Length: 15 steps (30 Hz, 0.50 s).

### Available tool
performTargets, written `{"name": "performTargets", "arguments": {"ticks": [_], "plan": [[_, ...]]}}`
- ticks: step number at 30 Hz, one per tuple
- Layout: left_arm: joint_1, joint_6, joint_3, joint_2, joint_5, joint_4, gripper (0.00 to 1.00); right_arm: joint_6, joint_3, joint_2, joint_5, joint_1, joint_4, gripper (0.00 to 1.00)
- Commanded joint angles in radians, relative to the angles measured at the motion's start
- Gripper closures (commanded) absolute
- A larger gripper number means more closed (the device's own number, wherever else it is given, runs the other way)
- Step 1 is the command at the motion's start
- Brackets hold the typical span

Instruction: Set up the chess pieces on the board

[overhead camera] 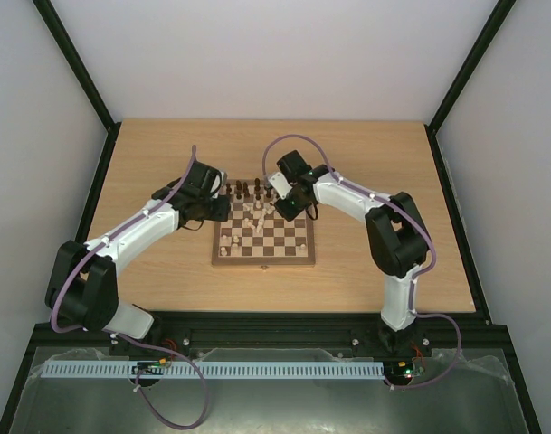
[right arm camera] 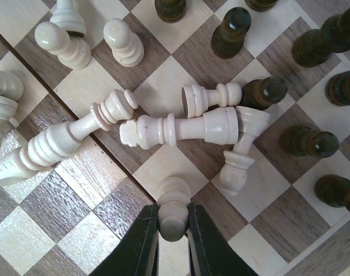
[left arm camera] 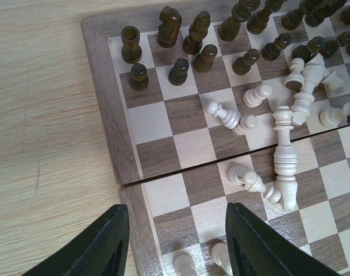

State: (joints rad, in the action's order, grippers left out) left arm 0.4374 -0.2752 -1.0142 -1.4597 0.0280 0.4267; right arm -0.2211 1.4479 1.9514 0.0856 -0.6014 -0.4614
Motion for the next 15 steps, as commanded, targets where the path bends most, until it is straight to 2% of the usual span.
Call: {"name": "performTargets", "arguments": {"ticks": [1, 7, 15], "plan": [[-0.005, 0.005, 0.010, 0.018, 0.009, -0.006, 0.52, 0.005, -0.020, -0.057, 0.013, 0.003, -0.050, 0.92], [-0.006, 0.005, 0.009, 0.017, 0.009, -0.003, 0.52, 0.007, -0.074, -0.157, 0.022, 0.003, -0.072, 0.93], [-0.008, 0.005, 0.008, 0.019, 0.003, 0.001, 0.52, -0.029, -0.261, -0.391, 0.047, 0.003, -0.084, 0.93]]}}
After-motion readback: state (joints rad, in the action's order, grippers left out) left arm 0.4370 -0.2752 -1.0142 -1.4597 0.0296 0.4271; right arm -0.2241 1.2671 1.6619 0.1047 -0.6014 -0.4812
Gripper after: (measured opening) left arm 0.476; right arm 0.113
